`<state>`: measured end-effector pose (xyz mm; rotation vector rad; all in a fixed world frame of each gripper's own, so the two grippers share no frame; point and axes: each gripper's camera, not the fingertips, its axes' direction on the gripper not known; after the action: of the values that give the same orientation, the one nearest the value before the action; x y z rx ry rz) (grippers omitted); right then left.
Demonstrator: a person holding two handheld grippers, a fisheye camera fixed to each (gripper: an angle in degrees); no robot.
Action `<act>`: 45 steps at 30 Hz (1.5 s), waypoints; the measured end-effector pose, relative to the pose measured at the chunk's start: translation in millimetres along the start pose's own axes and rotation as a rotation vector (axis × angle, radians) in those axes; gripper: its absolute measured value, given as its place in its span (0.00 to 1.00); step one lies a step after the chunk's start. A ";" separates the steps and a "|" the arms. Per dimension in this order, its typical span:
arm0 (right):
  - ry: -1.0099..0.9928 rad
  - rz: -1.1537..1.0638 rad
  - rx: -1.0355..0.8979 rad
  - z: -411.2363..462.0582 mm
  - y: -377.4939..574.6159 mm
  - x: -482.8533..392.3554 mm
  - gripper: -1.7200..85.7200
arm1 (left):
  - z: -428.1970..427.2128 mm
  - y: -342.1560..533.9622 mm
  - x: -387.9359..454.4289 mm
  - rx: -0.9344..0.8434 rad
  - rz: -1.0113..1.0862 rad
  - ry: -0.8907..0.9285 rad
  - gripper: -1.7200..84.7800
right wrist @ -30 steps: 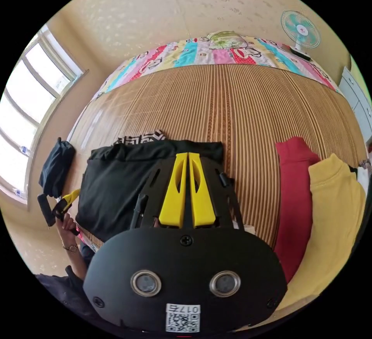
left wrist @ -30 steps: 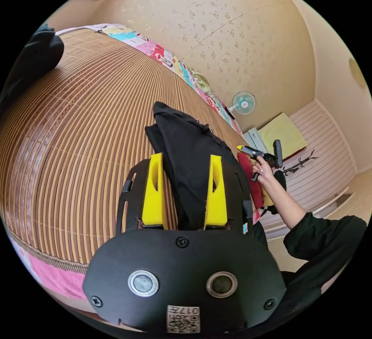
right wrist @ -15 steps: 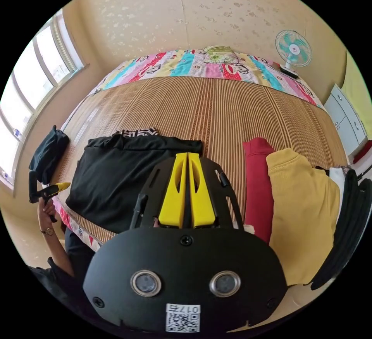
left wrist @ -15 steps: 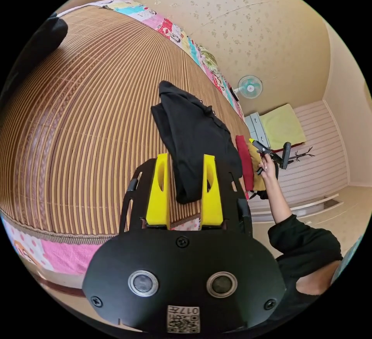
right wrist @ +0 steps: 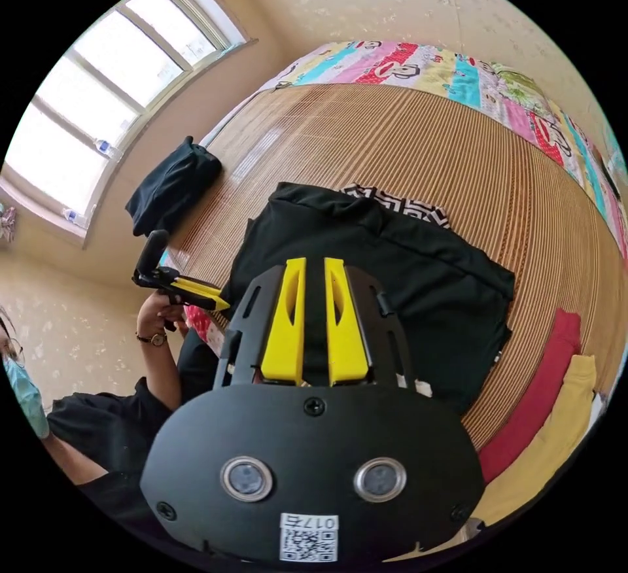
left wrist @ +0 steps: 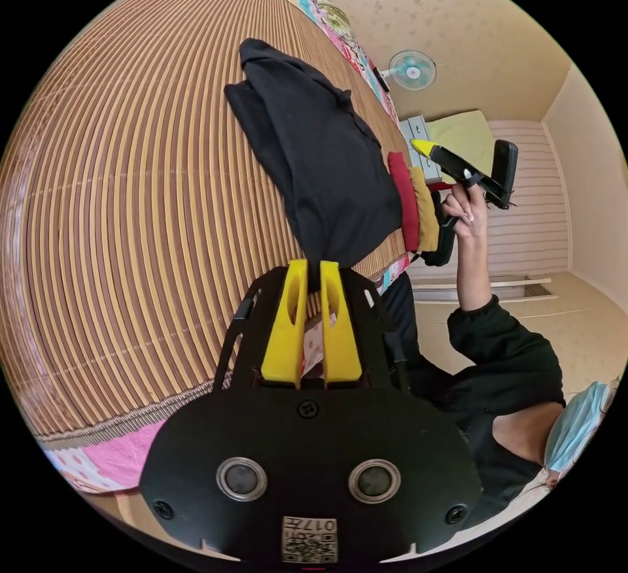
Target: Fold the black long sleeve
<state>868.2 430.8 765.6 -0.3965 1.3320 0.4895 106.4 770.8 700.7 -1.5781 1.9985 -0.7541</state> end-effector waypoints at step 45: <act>-0.296 -0.014 0.014 -126.0 -35.5 56.2 0.07 | 28.1 31.7 17.6 0.243 0.329 0.377 0.11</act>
<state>793.6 339.5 685.6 -0.3083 1.0449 0.5060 98.8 755.9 657.9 -0.9896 2.2471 -1.1705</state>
